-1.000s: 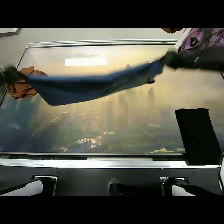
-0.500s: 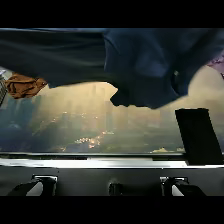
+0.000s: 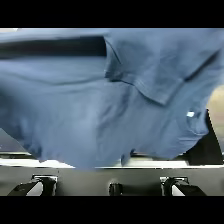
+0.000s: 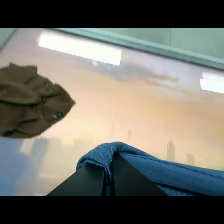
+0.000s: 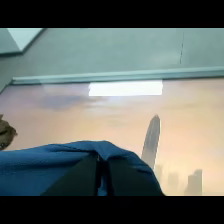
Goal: Fold the clothes and pants, and hang the long-sleeved shirts on hangers.
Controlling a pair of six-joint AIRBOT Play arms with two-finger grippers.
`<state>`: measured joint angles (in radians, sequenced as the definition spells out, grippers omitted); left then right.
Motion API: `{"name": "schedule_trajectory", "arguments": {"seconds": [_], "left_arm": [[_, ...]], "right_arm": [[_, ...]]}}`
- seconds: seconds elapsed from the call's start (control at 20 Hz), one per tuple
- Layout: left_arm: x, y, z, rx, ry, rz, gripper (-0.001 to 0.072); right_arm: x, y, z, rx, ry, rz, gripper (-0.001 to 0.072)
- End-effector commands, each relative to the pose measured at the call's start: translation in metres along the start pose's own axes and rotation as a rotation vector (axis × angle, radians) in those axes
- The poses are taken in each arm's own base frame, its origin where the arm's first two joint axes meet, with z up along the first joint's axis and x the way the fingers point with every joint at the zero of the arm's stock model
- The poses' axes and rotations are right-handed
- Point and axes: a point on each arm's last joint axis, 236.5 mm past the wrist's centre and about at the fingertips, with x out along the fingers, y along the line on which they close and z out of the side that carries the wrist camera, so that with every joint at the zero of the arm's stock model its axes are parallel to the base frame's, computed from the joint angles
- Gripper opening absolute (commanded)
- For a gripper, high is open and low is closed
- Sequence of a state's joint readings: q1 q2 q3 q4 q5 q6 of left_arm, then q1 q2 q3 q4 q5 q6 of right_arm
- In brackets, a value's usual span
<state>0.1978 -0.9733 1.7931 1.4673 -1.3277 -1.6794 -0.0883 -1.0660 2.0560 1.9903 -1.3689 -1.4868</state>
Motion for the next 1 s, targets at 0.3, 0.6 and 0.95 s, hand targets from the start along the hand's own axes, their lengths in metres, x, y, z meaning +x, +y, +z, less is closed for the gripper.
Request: {"name": "schedule_trajectory", "arguments": {"seconds": [0.3,0.6,0.95], "left_arm": [[0.278,0.025,-0.199,-0.037,0.431,0.011,0.0012],[0.373,0.028,-0.244,-0.039,0.422,0.017,0.0012],[0.346,0.03,-0.291,-0.035,0.665,0.029,0.0013]], "right_arm": [[0.278,-0.15,-0.219,0.289,0.57,-0.063,0.0027],[0.359,-0.202,-0.282,0.394,0.541,-0.115,0.0027],[0.333,-0.194,-0.305,0.39,0.693,-0.123,0.0027]]}}
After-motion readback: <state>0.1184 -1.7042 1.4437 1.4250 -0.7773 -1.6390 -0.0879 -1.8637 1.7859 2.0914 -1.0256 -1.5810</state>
